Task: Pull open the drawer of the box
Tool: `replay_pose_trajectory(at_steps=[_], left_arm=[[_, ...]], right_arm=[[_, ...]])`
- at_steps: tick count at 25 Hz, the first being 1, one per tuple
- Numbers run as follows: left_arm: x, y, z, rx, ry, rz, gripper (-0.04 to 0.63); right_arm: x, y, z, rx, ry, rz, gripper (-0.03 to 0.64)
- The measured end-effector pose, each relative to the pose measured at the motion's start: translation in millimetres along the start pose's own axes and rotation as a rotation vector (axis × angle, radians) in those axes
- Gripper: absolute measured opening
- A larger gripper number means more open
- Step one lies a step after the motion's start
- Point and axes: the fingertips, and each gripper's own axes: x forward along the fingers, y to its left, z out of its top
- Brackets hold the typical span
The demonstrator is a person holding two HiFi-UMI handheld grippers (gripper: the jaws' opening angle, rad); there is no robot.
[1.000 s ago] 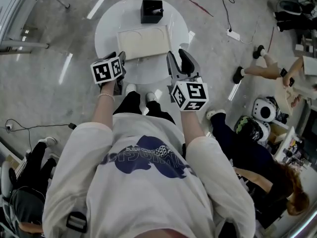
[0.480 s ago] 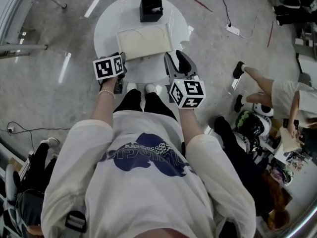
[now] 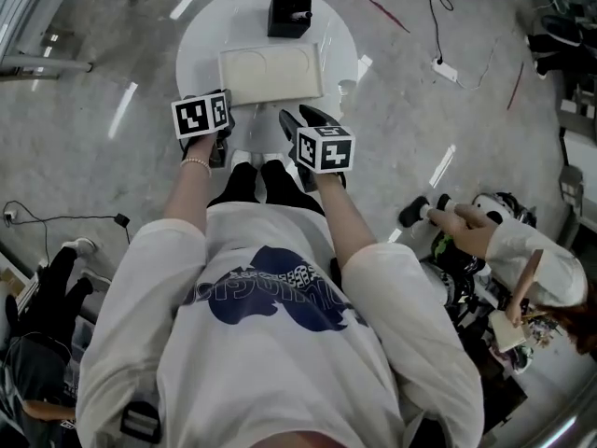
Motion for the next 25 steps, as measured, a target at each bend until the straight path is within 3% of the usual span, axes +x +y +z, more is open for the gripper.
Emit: replay_pose_trajectory(at_steps=[5, 11, 25], left_arm=[[1.4, -0.9, 0.6, -0.004, 0.002, 0.01, 0.067], [-1.8, -2.2, 1.8, -0.005, 0.004, 0.007, 0.067], [-1.4, -1.8, 1.1, 0.0, 0.022, -0.021, 0.069]], right_arm=[[33.8, -2.6, -25.6, 0.075, 0.159, 0.037, 0.19], [57.5, -6.8, -32.9, 0.079, 0.284, 0.042, 0.192], [90.7, -6.6, -41.4, 0.153, 0.404, 0.044, 0.19]])
